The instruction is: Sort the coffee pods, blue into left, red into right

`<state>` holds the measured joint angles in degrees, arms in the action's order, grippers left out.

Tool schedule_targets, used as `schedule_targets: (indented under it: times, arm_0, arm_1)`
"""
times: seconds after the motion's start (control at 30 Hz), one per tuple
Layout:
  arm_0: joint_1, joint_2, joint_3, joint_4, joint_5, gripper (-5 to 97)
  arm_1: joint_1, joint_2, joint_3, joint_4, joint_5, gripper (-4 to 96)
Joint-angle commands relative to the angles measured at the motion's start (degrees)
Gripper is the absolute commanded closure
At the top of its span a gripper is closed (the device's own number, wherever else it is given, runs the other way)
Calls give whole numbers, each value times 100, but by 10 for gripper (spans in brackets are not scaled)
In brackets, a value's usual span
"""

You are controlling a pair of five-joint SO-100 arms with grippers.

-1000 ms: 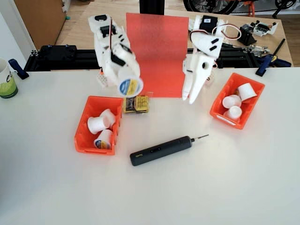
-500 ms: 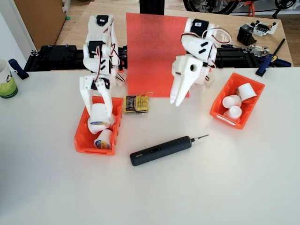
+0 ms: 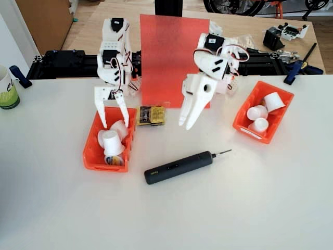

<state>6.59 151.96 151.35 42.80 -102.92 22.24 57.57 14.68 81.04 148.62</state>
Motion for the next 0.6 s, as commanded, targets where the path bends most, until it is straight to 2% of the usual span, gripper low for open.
schedule_targets:
  times: [0.0, 0.07, 0.2, 0.23, 0.27, 0.33, 0.47, 0.53, 0.57]
  arm_0:
    - [-62, 193, -1090, 1336, -26, 682]
    - [-79, 211, -1652, 2021, -62, 685]
    - [-272, 211, -2707, 2997, -141, 692]
    - [-369, 211, -2874, 3085, -141, 694]
    - [-475, 211, -2971, 3120, -141, 696]
    - [-782, 211, -3067, 3120, -176, 704]
    - [-1433, 176, -3067, 3234, -765, 720]
    - [-1652, 141, -3067, 3296, -1239, 730]
    - [-1758, 141, -3023, 3375, -1608, 737]
  arm_1:
    - [44, -88, -123, -193, -79, 701]
    - [44, -123, -123, 0, 97, 700]
    - [-185, -123, -580, 2004, 1433, 720]
    - [-325, -97, -650, 2461, 1644, 701]
    - [-369, 343, 97, 2443, 1705, 688]
    - [-316, 765, 949, 2452, 1600, 671]
    - [123, 791, 1846, 2443, 1125, 607]
    - [360, 800, 2294, 2443, 923, 594]
    - [562, 800, 2461, 2443, 650, 588]
